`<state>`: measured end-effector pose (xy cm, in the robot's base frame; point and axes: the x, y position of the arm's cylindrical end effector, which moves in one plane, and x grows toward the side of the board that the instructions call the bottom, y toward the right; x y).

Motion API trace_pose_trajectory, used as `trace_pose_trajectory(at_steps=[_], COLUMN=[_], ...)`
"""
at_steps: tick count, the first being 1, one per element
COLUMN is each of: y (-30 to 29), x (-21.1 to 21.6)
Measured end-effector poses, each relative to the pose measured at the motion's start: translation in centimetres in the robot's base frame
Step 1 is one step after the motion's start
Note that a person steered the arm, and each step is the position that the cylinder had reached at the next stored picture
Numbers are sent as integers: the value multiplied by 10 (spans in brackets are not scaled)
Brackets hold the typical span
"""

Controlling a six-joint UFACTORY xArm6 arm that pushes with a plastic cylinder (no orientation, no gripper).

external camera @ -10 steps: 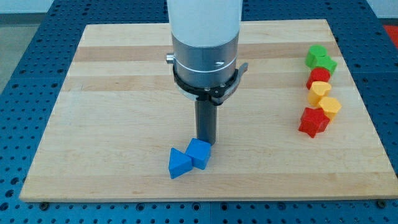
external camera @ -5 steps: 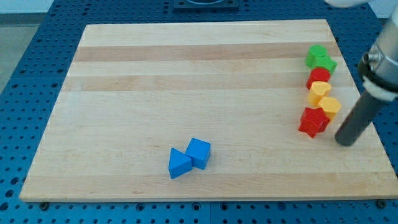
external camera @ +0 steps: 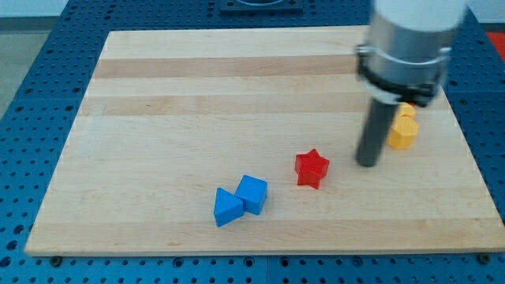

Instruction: Push the red star above the blue blocks

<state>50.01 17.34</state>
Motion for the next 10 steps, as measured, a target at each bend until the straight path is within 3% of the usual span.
trace_pose_trajectory(at_steps=[1, 2, 3, 5, 8, 10], y=[42, 13, -30, -151, -197, -215], x=[37, 60, 31, 17, -44, 5])
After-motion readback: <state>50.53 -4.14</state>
